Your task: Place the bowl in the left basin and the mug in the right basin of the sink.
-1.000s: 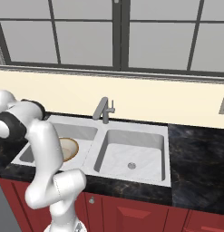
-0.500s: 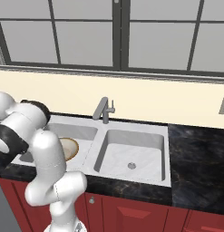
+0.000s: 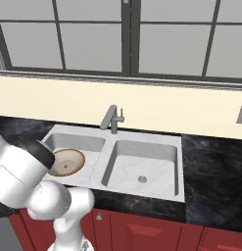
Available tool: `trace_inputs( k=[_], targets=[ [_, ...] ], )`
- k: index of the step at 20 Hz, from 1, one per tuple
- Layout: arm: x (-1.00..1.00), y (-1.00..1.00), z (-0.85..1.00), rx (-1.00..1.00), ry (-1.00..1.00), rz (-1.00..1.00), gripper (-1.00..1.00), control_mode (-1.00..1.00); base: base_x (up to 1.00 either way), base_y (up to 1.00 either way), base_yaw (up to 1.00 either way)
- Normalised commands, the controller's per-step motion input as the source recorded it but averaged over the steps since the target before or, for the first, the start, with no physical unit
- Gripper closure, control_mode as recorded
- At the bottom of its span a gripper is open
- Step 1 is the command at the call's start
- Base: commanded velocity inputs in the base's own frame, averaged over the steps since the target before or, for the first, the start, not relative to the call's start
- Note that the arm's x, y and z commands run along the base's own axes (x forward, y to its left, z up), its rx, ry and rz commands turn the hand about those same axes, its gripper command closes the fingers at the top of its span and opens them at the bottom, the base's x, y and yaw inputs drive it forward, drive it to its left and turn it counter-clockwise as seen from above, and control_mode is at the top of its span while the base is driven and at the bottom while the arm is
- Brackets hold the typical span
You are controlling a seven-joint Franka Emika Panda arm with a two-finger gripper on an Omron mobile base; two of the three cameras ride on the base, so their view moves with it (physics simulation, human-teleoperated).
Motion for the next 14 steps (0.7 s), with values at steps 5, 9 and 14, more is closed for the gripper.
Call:
trace_inputs(
  k=[5, 9, 14],
  targets=[
    [0.0, -0.68, 0.06, 0.07, 0.0, 0.18, 1.0, -1.0, 0.0, 0.0, 0.0],
    [-0.01, -0.75, 0.09, 0.01, 0.04, 0.07, 1.0, -1.0, 0.0, 0.0, 0.0],
    [0.01, -0.81, 0.06, 0.0, 0.1, -0.19, 1.0, -1.0, 0.0, 0.0, 0.0]
  ],
)
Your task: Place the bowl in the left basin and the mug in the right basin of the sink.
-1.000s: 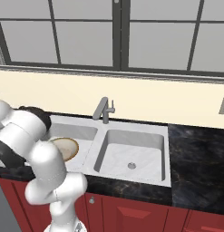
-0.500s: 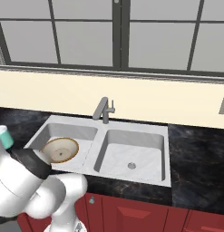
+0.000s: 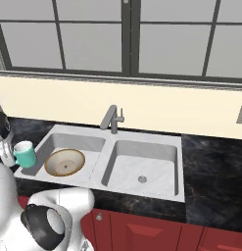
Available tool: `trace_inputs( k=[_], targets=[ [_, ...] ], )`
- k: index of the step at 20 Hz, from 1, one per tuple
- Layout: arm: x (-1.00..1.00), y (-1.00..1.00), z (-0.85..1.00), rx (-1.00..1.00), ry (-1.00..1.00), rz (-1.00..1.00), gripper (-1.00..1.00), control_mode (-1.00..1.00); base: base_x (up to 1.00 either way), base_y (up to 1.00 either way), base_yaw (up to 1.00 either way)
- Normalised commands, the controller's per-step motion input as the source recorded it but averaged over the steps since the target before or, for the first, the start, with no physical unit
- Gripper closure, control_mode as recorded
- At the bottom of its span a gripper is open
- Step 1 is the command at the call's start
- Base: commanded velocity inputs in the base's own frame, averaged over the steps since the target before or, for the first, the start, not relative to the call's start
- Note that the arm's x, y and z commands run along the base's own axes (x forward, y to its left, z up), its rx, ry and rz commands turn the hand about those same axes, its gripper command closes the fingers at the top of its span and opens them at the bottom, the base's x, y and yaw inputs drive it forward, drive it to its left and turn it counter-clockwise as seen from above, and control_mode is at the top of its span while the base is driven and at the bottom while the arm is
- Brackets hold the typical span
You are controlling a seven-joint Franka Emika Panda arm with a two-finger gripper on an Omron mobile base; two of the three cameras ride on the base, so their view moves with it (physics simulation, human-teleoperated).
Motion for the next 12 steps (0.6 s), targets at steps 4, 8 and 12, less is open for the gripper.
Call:
trace_inputs(
  k=[4, 8, 12],
  targets=[
    [0.01, -0.9, 0.12, 0.01, 0.07, -0.16, 1.0, -1.0, 0.0, 0.0, 0.0],
    [0.03, -0.93, 0.11, 0.0, 0.05, -0.16, 1.0, -1.0, 0.0, 0.0, 0.0],
    [0.05, -0.87, 0.08, 0.0, 0.05, -0.2, 1.0, -1.0, 0.0, 0.0, 0.0]
  ],
)
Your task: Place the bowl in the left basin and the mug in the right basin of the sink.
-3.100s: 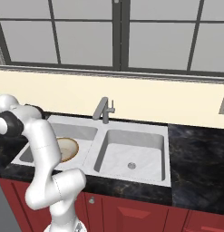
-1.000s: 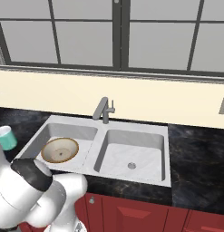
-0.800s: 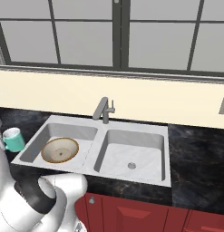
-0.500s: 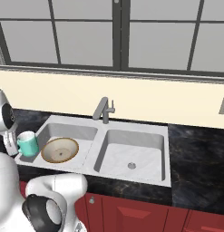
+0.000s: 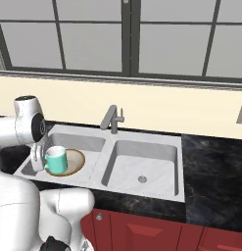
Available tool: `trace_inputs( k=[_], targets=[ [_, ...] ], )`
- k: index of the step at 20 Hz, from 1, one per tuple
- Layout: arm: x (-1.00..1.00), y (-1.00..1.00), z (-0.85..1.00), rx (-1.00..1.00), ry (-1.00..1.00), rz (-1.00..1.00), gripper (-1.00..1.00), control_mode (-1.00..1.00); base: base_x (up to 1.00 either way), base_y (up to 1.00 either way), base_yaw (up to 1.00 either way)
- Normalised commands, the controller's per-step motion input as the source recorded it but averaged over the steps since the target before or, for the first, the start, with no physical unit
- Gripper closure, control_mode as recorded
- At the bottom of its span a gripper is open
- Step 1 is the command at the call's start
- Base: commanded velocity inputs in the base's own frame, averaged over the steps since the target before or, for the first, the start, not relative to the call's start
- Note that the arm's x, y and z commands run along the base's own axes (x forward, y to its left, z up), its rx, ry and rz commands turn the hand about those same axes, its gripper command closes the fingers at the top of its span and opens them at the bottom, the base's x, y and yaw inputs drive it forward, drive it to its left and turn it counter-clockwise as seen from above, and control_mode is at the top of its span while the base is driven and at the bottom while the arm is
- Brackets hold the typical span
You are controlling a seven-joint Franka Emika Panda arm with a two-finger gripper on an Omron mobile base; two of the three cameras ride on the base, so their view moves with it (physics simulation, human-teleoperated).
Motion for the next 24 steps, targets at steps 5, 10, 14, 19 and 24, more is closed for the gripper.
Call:
trace_inputs(
  k=[5, 10, 14, 19, 24],
  targets=[
    [0.1, -0.84, 0.02, -0.01, 0.04, -0.21, 1.0, -1.0, 0.0, 0.0, 0.0],
    [0.31, -0.79, -0.09, -0.02, 0.05, -0.18, 1.0, -1.0, 0.0, 0.0, 0.0],
    [0.42, -0.83, -0.24, 0.0, 0.01, -0.11, 1.0, -1.0, 0.0, 0.0, 0.0],
    [0.38, -0.76, -0.26, 0.02, 0.0, -0.01, 1.0, -1.0, 0.0, 0.0, 0.0],
    [0.33, -0.58, -0.12, 0.06, -0.01, 0.12, 1.0, -1.0, 0.0, 0.0, 0.0]
  ],
)
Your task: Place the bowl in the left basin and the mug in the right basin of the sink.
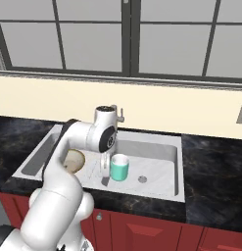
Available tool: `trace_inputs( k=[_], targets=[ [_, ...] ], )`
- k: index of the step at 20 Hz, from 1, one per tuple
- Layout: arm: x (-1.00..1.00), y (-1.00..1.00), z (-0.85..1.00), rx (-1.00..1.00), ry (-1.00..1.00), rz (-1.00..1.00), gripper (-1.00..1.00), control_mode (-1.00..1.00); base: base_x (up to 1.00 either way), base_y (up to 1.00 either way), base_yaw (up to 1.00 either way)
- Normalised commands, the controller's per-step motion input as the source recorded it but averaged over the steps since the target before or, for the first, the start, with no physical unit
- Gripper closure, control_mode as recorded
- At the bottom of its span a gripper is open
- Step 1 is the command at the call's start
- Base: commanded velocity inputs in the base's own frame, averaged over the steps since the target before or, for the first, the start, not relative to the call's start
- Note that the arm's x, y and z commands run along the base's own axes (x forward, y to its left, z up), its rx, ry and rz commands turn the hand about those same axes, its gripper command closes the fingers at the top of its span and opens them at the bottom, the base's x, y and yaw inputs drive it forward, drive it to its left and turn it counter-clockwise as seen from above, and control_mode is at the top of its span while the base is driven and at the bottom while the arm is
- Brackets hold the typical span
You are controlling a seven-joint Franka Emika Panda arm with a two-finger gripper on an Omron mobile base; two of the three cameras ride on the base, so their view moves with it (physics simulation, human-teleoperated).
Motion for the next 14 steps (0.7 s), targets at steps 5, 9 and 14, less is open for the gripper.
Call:
trace_inputs(
  k=[5, 9, 14],
  targets=[
    [0.41, -0.28, -0.15, 0.04, 0.0, 0.06, 1.0, -1.0, 0.0, 0.0, 0.0],
    [0.56, -0.27, -0.29, 0.04, -0.05, 0.07, 1.0, -1.0, 0.0, 0.0, 0.0],
    [0.55, -0.24, -0.33, 0.0, -0.07, 0.07, 1.0, -1.0, 0.0, 0.0, 0.0]
  ],
)
